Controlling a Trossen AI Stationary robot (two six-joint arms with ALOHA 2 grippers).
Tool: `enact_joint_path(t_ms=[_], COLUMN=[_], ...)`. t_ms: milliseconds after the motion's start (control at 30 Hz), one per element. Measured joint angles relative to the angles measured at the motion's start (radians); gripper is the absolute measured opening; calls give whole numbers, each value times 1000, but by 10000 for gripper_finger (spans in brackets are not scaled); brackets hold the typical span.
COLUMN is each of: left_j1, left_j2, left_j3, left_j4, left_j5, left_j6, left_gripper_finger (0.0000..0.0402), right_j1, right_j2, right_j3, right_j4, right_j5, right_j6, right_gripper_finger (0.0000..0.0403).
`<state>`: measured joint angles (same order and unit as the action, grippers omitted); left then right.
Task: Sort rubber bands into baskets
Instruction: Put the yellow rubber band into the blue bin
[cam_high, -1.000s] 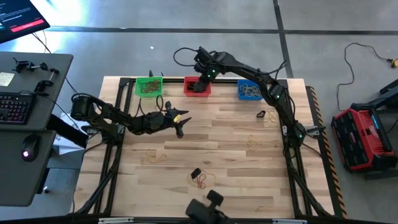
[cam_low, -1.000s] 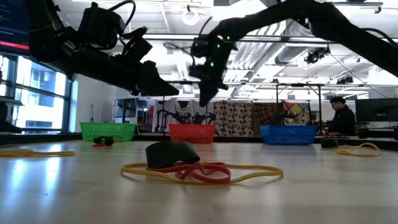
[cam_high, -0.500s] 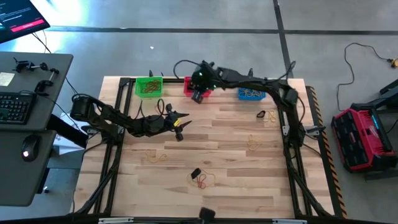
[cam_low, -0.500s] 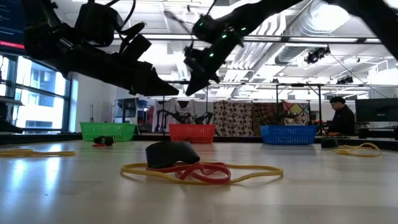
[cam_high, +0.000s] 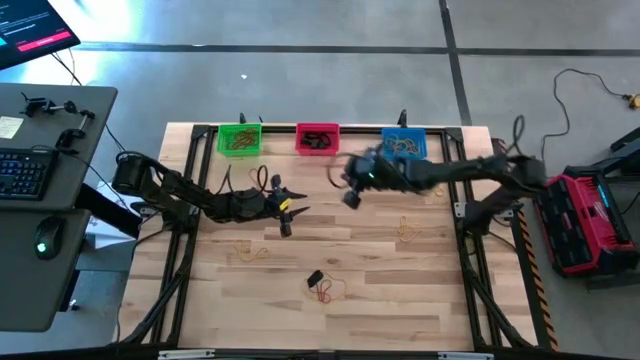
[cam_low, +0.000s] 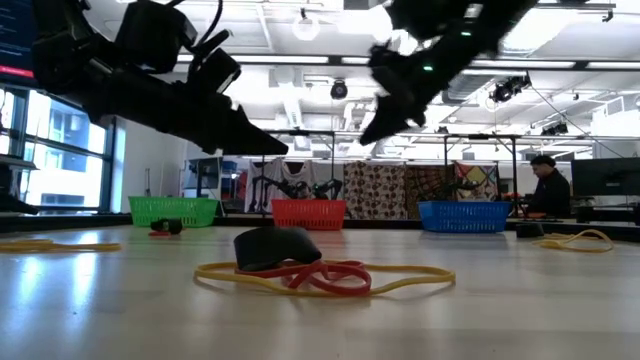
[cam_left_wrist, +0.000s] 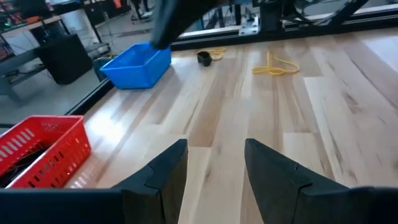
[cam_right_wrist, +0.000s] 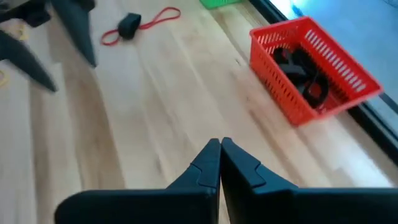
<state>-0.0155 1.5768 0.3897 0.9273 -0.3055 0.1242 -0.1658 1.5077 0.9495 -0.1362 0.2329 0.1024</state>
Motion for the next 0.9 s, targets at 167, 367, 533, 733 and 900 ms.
enact_joint_path(t_ms=[167, 367, 533, 733, 900], left_j1=[0, 1, 1, -6, -9], left_j2=[0, 0, -10, -70, -136], left_j3=[0, 0, 0, 1, 1], left_j4=[-4, -3, -1, -13, -27], left_j5=[27, 34, 34, 98, 179], left_j6=[0, 1, -16, -16, -39], left_gripper_finger=[152, 152, 152, 152, 152], right_j1=[90, 169, 220, 257, 291], right_j2=[-108, -158, -158, -158, -157], right_j3=[-211, -376, -436, -442, -442], right_j4=[158, 345, 463, 499, 515], right_j5=[47, 50, 99, 174, 183], right_j6=[77, 82, 81, 50, 59], right_gripper_finger=[0, 0, 0, 0, 0])
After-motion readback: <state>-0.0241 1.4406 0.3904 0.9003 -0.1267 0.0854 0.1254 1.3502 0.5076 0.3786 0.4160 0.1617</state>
